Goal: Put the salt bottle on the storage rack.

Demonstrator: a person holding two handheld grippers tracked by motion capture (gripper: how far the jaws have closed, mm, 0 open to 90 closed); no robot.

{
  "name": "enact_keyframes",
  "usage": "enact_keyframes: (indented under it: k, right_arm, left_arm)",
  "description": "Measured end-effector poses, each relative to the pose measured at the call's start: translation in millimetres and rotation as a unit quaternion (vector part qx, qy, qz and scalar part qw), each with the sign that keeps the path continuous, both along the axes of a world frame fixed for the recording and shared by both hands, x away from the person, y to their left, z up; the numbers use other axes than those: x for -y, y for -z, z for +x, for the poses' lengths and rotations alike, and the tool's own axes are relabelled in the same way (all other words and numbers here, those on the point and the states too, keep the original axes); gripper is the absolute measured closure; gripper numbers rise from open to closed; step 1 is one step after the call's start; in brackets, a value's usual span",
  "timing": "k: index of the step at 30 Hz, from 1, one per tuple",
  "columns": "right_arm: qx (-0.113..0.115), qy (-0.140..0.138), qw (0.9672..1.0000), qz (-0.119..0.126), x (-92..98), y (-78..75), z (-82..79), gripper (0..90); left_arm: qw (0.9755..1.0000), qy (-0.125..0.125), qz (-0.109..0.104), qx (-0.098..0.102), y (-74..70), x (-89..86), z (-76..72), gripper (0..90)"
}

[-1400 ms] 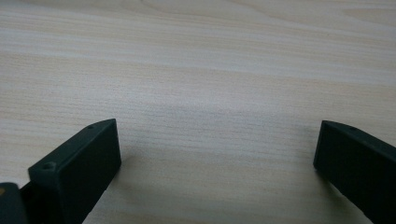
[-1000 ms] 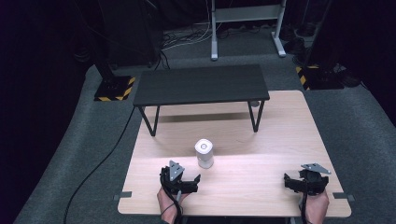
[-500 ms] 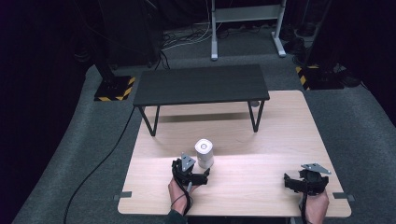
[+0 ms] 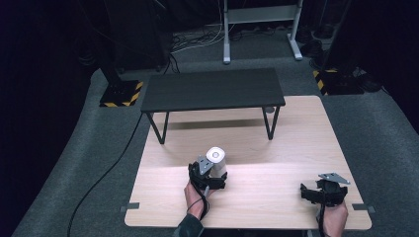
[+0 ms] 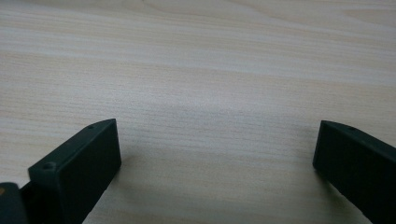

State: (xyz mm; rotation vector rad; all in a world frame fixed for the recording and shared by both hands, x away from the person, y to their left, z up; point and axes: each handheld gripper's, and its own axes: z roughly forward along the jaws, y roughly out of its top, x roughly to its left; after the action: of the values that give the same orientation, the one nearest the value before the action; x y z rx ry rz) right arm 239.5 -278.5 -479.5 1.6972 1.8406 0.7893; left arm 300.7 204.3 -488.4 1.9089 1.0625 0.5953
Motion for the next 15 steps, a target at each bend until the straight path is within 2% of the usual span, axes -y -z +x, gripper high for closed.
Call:
enact_keyframes:
  k: [1, 2, 3, 4, 8, 15]
  right_arm:
    - [0.0, 0.0, 1.0, 0.0, 0.0, 0.0, -0.1, 0.0]
    - [0.0, -0.001, 1.0, 0.0, 0.1, 0.0, -0.2, 0.0]
    - [0.0, -0.001, 1.0, 0.0, 0.2, 0.0, -0.1, 0.0]
    - [0.0, -0.001, 1.0, 0.0, 0.3, 0.0, -0.1, 0.0]
    - [0.0, -0.002, 1.0, 0.0, 0.3, 0.0, -0.1, 0.0]
    - [0.0, -0.002, 1.0, 0.0, 0.4, -0.1, -0.1, 0.0]
  left_arm:
    - [1.0, -0.005, 0.001, 0.002, 0.4, 2.4, 1.1, 0.0]
    - [0.9999, -0.016, 0.003, 0.0, 1.2, 6.3, 3.3, 4.7]
    - [1.0, -0.002, -0.008, -0.005, 2.7, 2.0, 7.7, 19.1]
    - [0.9997, -0.022, 0.001, 0.0, 2.0, 10.9, 4.2, 29.1]
    - [0.9996, -0.027, -0.002, 0.0, 2.7, 11.3, 3.8, 29.9]
    - [0.9998, -0.02, 0.002, -0.002, 0.8, 9.4, 5.1, 30.0]
